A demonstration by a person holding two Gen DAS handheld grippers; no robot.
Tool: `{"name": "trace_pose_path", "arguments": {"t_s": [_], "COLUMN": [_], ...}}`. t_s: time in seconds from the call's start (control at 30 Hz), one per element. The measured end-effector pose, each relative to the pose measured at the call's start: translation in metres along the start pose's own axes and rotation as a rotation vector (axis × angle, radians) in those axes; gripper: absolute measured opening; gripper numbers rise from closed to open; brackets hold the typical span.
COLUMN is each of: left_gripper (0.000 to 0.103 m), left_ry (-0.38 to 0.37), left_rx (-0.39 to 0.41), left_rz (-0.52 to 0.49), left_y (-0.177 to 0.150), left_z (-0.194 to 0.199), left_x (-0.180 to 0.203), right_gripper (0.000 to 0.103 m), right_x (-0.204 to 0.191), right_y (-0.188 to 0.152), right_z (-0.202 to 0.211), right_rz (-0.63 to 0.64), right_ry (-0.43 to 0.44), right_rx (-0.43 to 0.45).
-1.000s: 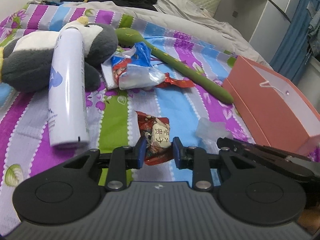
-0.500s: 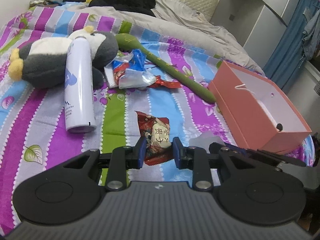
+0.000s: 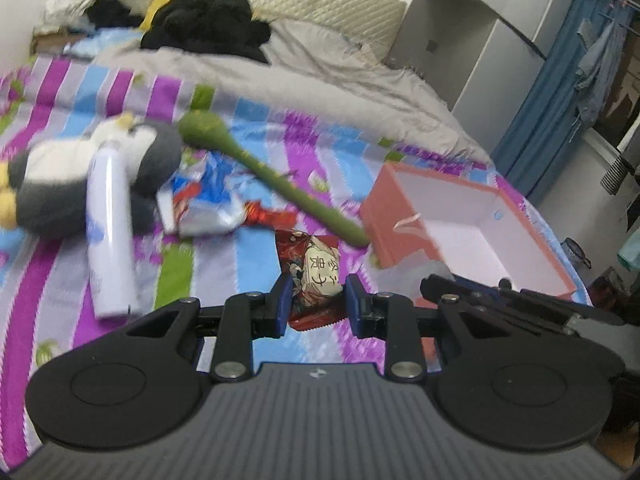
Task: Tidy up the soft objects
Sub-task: 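Carry the wrapped candy and clear piece with both tools over the pink box, then open both tools dropping the candy and clear piece into the box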
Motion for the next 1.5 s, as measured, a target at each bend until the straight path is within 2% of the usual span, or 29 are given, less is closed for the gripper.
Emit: {"name": "trace_pose_path", "arguments": {"t_s": [0.4, 0.73, 1.03, 1.3, 1.5], "left_gripper": [0.033, 0.033, 0.033, 0.033, 0.033], "left_ry": [-0.082, -0.159, -0.178, -0.193, -0.196], "left_rx": [0.085, 0.087, 0.001, -0.108, -0.185], "left_rz": [-0.050, -0.094, -0.102, -0.152, -0.175], "left_y": [0.078, 0.115, 0.111, 0.092, 0.076], "left_z": [0.011, -0.016, -0.083, -0.155, -0.206], "left_x": [0.081, 0.144, 0.174, 0.210, 0.234], "right_gripper": [0.012, 0.012, 0.012, 0.012, 0.012], "right_x": [0.044, 0.090, 0.154, 0.223, 0.265], "right_y": [0.082, 0.122, 0.117, 0.089, 0.065], "right_z": [0.038, 0.054, 0.035, 0.007, -0.017], "right_rz": [0.024, 0.009, -0.072, -0.162, -0.216], "right_ry": [-0.068, -0.131, -0.241, -0.340, -0.367], "right_rx": [0.104, 0.160, 0.092, -0.014, -0.078]}}
Point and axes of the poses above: each gripper's, at about its wrist camera, not at the fingertips, and z roughly against the way its jaws point, x to its right, y to its top, the point moved 2 cm from there along -z, roughly the way its jaws point, and after that the axes turned 4 degrees about y, right-handed, at the moved point
